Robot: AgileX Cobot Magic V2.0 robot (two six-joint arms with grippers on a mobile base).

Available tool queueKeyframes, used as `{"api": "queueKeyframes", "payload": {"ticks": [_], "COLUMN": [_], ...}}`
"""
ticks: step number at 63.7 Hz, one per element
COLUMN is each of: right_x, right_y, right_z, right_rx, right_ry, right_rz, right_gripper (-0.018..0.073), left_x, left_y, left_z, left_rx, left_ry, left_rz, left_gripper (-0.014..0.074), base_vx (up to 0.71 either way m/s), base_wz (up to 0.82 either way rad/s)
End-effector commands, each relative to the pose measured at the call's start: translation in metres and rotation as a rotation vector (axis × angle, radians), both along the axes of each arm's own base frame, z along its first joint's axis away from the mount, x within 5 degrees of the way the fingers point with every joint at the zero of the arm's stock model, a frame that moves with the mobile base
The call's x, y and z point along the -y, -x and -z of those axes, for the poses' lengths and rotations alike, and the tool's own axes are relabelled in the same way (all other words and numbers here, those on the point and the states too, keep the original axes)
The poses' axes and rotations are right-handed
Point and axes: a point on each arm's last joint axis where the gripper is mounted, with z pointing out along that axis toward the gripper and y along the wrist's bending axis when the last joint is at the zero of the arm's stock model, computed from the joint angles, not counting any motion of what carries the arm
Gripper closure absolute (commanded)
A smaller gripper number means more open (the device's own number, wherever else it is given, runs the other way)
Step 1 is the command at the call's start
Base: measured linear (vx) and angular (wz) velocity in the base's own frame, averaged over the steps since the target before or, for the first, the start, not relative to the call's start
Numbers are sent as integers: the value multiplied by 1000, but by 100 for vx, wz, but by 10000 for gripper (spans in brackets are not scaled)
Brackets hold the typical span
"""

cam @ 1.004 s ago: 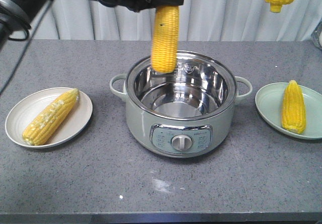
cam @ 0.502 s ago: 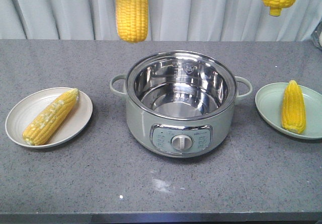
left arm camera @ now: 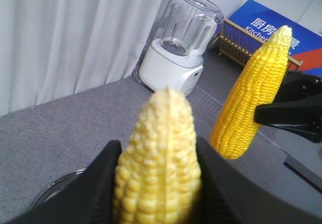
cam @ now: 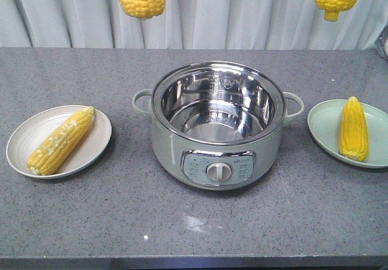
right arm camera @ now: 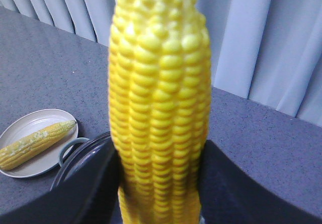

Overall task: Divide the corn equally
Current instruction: 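Hold both cobs raised above the counter in both grippers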

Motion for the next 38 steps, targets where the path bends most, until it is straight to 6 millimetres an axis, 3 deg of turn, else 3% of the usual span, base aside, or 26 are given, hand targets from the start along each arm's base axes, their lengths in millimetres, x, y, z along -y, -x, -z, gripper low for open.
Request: {"api": "queueKeyframes", "payload": {"ticks": [1,38], "right_x": [-1,-1], "right_y": [13,13], "right_z": [-21,-21], "right_rx": [109,109], "right_ry": [-38,-37], "right_rz": [12,12], "right_gripper": [566,566], "left_x": [-5,-4], "left_y": [22,22], "left_z": [-21,-21], "left_rx": [64,63], "left_ry": [62,62], "left_rz": [13,13], "left_gripper": [604,603], "base_vx": [0,0], "base_wz": [0,0]}}
